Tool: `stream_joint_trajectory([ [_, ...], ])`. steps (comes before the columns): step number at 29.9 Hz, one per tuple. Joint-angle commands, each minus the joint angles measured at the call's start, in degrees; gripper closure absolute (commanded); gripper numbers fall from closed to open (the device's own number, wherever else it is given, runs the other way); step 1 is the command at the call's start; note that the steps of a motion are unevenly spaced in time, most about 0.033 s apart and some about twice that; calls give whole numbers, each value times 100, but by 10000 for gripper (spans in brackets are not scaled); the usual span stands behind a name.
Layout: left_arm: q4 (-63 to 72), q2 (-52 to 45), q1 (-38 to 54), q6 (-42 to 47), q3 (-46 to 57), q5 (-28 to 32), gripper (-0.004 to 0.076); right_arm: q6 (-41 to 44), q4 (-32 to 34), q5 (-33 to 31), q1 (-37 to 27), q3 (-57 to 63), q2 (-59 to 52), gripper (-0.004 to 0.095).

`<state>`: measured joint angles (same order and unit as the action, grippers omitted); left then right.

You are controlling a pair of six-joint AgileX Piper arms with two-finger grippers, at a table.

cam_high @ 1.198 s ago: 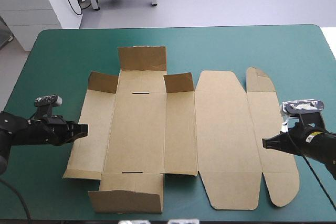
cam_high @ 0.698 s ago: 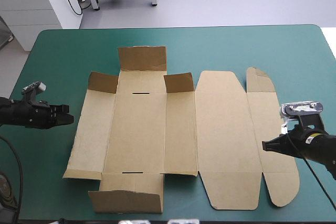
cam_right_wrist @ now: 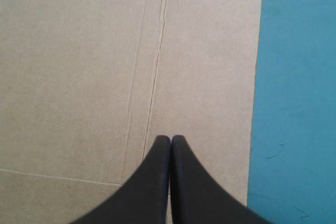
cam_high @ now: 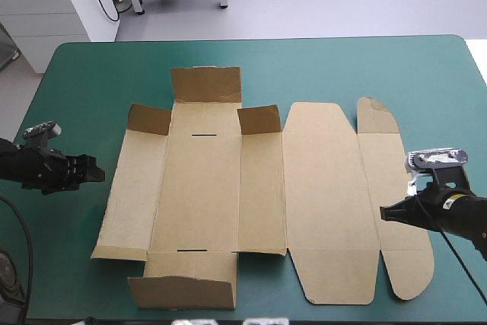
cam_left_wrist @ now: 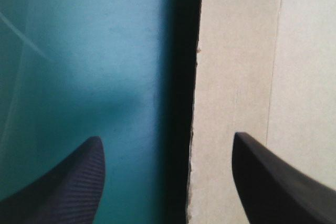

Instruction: Fold the box

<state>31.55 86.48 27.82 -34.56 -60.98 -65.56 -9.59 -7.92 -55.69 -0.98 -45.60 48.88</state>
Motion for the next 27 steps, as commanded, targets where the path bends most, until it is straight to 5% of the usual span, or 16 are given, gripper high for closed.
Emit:
stream_joint_trajectory([
  [1,270,-165,-24,24,-162,-37,239,-49,-23,129,-42,-153,-46,927],
  [12,689,118,-47,239,-132,-838,242,-115,-34,107,-42,-153,-46,927],
  [27,944,172,-800,203,563,-573,242,-135,-41,142,-42,-153,-46,927],
])
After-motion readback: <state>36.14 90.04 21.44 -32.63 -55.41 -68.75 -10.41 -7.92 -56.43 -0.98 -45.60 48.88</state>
